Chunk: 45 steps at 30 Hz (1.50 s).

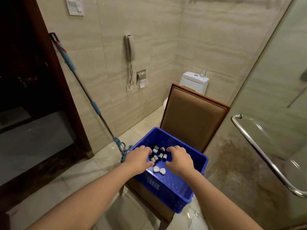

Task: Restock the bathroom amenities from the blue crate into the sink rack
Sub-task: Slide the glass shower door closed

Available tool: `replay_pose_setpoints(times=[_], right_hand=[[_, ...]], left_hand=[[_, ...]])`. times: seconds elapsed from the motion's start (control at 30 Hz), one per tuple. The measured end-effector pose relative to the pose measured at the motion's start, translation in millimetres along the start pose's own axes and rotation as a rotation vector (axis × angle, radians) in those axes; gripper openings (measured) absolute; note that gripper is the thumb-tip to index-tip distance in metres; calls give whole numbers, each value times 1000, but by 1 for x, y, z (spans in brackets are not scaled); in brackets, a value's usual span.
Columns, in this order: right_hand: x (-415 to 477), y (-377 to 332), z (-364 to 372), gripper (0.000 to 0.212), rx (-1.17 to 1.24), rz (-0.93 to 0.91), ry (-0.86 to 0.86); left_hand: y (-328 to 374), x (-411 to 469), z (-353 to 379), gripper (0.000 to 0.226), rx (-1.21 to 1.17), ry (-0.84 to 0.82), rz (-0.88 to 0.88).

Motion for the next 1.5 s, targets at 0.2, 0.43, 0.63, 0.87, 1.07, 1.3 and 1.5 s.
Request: replay_pose_setpoints(times=[0.2,0.43,0.63,0.87,1.07,1.3,1.5], right_hand=[[34,-12,14,53,43,75,8],[65,0,32,56,44,148,-50],[98,23,53,50,57,187,-116],[159,72,83,52,93,235,-210],[206,125,126,56,123,279,-325],[254,172,194,57,207,329,-427],[285,205,245,56,277,371,-464]], left_hand=[[-33,39,-7,54,20,-49,45],[-49,79,9,54,9,-119,75],[-50,118,34,56,-4,-195,65],[-47,192,76,51,-13,-317,32],[-41,256,126,51,-44,-418,-41],[-56,315,200,54,-60,-513,-143],[-73,349,257,56,-75,-542,-188]])
Point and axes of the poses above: each hand's wrist, its own x-axis towards the middle knuckle, its own z-axis out of the palm, y = z × x, the point moved 7 cm from there along x, towards the middle knuckle, and after that the axes turned 5 degrees about -z, right-handed, at the moved point
